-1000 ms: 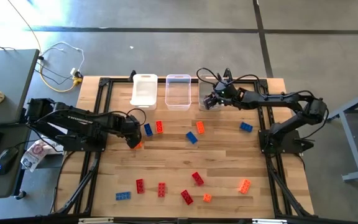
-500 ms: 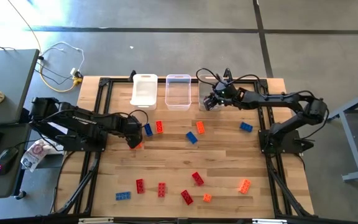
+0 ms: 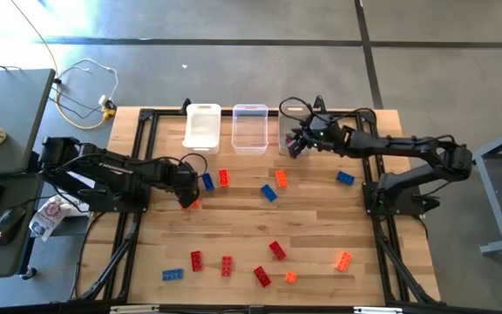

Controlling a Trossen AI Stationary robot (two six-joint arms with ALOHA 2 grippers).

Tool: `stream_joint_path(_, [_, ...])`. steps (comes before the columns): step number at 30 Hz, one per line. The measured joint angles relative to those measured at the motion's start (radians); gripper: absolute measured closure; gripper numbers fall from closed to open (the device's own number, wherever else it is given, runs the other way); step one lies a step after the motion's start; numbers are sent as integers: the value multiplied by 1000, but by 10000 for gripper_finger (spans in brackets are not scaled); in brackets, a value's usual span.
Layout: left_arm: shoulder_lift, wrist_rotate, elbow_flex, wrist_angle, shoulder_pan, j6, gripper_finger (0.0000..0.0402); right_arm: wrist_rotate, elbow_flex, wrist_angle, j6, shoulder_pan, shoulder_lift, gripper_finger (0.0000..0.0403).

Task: Sort & place blocks by color
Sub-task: Put the blue game piece into the white bin

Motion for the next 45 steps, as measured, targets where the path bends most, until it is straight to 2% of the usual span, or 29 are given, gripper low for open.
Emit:
stream_joint_path(12, [-203,-45,2,7,0,0,291,-4,0,4,-19,192,-5,270])
stream_joint_path(20, [-313,-122,3,86,8,31,291,-4,0,118,-41,284,-5,270])
stream_joint_path(31, [-346,-121,4,335,181,235,284,38,1,256,-103,304,-4,270])
stream_joint_path(34, [-346,-106,4,389,256,316,284,37,51,215,-126,291,-3,270])
stream_joint_path(39, [-338,-30,44,402,395,404,284,72,209,-26,-157,277,0,270])
stream_joint_path(42, [-318,24,93,395,463,441,284,127,275,-154,-130,277,9,270])
stream_joint_path(45, [-288,42,149,383,517,481,284,139,293,-224,-73,283,14,270])
